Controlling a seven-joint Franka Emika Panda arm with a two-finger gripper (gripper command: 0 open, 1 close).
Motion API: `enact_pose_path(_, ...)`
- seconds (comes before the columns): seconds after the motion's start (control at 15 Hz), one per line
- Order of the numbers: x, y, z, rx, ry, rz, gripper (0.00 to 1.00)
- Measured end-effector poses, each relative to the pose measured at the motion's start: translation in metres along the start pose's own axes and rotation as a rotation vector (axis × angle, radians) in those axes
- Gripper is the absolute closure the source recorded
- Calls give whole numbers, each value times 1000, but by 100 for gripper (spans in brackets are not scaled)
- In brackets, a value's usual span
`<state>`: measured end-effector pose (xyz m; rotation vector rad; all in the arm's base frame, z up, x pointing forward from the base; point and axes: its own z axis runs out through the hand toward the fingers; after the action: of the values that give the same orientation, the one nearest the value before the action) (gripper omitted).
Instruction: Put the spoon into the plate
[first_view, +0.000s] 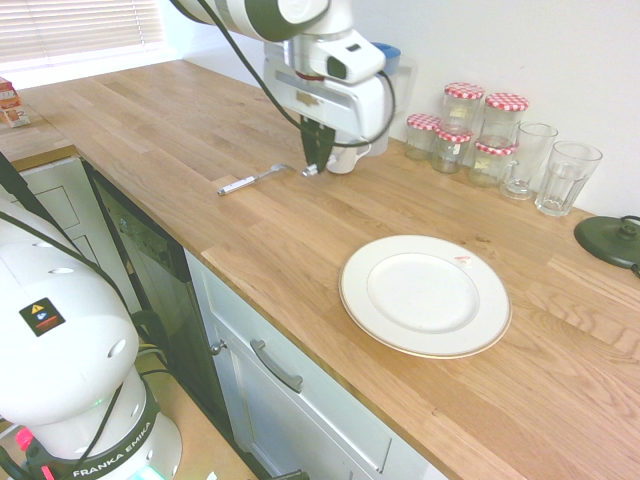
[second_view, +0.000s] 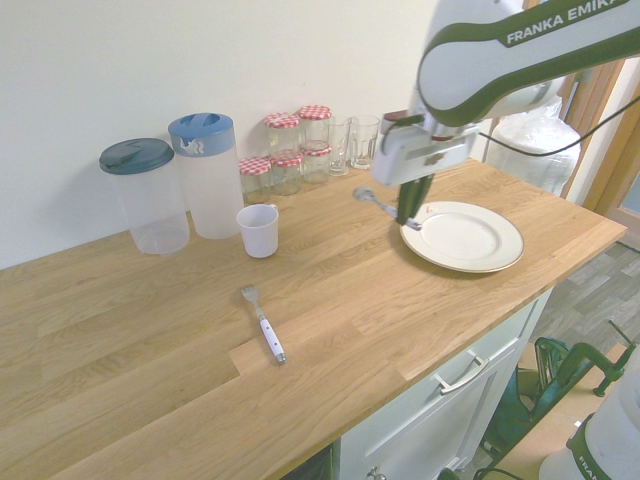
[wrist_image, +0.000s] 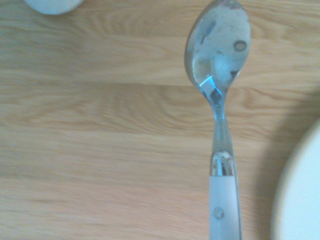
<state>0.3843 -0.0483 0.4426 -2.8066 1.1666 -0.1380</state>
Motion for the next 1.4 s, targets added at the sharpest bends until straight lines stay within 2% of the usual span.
enact_pose_path(0.13,23,49,12,-6,-9,19,100)
enact_pose_path(0.53,67,119,51,-19,-5,77,100)
enact_pose_path(1.07,106,120,96,-53,-20,83,100)
enact_pose_path(1.13,108,117,96,-52,-18,80,0)
enact_pose_path(1.4,108,113,97,-48,-18,76,0)
